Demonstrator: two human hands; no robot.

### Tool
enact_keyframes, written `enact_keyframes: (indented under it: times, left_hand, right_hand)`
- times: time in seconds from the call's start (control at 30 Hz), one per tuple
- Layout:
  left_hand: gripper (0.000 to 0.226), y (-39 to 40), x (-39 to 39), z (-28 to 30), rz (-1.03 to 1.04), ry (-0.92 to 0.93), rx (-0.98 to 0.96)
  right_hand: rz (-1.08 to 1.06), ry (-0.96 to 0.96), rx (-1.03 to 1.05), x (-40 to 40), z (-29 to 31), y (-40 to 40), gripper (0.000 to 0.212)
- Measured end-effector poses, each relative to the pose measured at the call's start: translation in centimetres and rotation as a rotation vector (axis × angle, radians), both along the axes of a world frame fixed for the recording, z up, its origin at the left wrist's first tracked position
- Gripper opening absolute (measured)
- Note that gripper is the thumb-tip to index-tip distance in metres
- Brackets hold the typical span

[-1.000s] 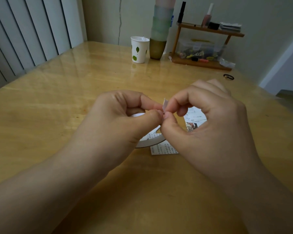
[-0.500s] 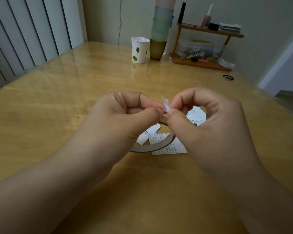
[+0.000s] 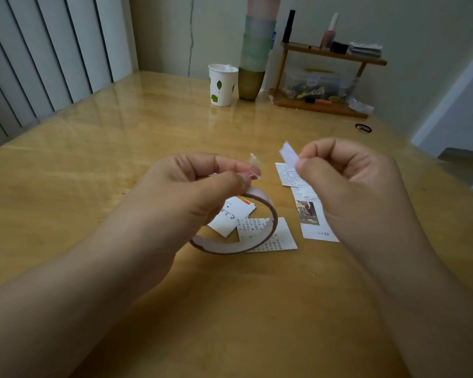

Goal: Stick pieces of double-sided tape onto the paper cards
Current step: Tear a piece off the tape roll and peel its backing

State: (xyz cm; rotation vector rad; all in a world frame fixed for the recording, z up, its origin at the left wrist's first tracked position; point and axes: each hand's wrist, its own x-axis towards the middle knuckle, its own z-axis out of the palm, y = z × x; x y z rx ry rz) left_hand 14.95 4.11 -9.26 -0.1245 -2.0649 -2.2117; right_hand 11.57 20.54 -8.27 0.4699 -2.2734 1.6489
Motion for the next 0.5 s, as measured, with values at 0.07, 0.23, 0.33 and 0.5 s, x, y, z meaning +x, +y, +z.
enact_keyframes:
  times: [0.07, 0.23, 0.33, 0.5]
  left_hand:
    - [0.014, -0.2, -0.1, -0.1, -0.076, 0.019, -0.018]
    - [0.035, -0.3, 0.0, -0.1, -0.233, 0.012, -0.03]
    - [0.038, -0.6, -0.1, -0.3, -0.305, -0.031, -0.044]
    - [0.035, -0.7, 0.2, -0.1, -0.417, -0.09, 0.063]
  right_hand:
    - [-0.071, -0.035, 0.01, -0.6, 0.3, 0.8, 0.017]
    - [-0.305, -0.057, 0.225, -3.4, 0.2, 4.0, 0.014]
    - [-0.443, -0.099, 0.37, -5.3, -0.8, 6.1, 0.016]
    - [-0.577, -0.224, 0.497, -7.2, -2.9, 8.0, 0.016]
